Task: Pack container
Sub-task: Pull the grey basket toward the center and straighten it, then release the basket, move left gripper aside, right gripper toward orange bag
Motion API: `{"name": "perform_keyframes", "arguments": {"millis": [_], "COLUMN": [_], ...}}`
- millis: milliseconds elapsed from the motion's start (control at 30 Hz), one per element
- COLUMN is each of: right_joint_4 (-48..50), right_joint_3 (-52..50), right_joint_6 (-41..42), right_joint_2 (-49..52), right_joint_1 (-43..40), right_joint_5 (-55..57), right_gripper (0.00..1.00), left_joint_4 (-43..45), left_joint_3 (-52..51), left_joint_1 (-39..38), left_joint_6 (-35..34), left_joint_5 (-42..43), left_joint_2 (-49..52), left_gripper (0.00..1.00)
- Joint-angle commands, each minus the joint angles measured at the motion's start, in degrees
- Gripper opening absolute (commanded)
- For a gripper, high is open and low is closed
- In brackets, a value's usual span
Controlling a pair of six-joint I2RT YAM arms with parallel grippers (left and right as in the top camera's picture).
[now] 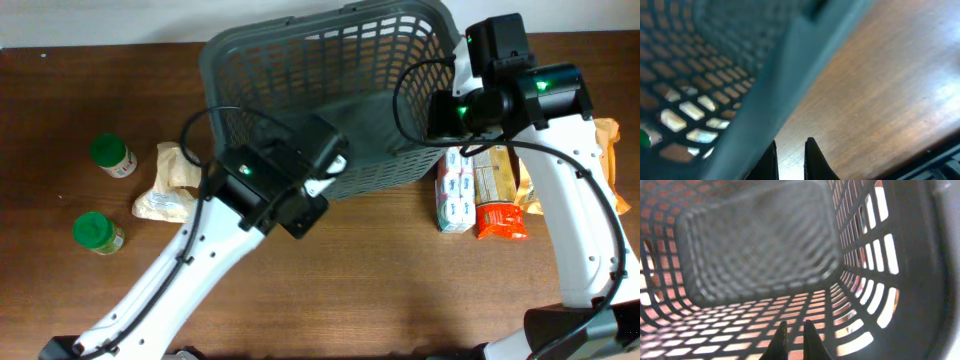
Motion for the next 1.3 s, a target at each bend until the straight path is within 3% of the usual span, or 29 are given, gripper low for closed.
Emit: {"name": "perform_keyframes", "arguments": {"millis": [0, 200, 333, 433, 567, 633, 833, 933, 967, 1267], "right_joint_4": [-1.2, -2.2, -2.5, -2.4, 1.4, 2.0, 1.9, 2.4, 2.5, 3.9], "right_joint_3": [-0.2, -0.2, 1.6, 6.6, 10.2, 10.2, 8.3, 8.3, 8.3, 8.3], "right_joint_6": [0.3, 0.3, 0.1, 0.1, 0.1, 0.1, 0.3, 0.3, 0.3, 2.0], "right_joint_2": [0.2, 0.0, -3.0, -7.7, -12.9, -13.0, -4.9, 0.2, 2.3, 6.9], "right_joint_1": [0.3, 0.3, 0.3, 0.2, -0.5, -2.6, -6.5, -6.7, -6.7, -10.1], "right_joint_5": [1.2, 1.1, 1.0, 3.2, 17.4, 18.8, 17.7, 17.7, 18.0, 14.6], "right_gripper": [0.04, 0.04, 0.04, 0.04, 0.04, 0.04, 0.04, 0.04, 0.04, 0.04], "left_joint_4": [0.6, 0.9, -1.1, -4.8, -6.7, -6.1, -3.6, -3.6, -3.7, -5.0], "left_joint_3": [-0.2, -0.2, 0.6, 1.9, 4.0, 4.9, 5.0, 4.9, 4.9, 4.9], "left_joint_1": [4.8, 9.6, 10.1, 10.3, 15.3, 20.1, 37.3, 42.3, 43.4, 44.6], "left_joint_6": [0.5, 0.5, -3.7, -6.1, -9.0, -9.0, -9.2, -12.0, -12.0, -12.0], "left_joint_5": [-1.7, -1.7, -0.5, 0.0, -0.9, -1.1, -3.1, -2.9, -3.0, -3.2], "left_joint_2": [0.3, 0.3, -0.9, -3.5, -10.3, -13.6, -19.0, -18.7, -18.4, -17.6], "left_gripper": [0.02, 0.02, 0.04, 0.23, 0.3, 0.4, 0.74, 0.87, 0.99, 0.99]}}
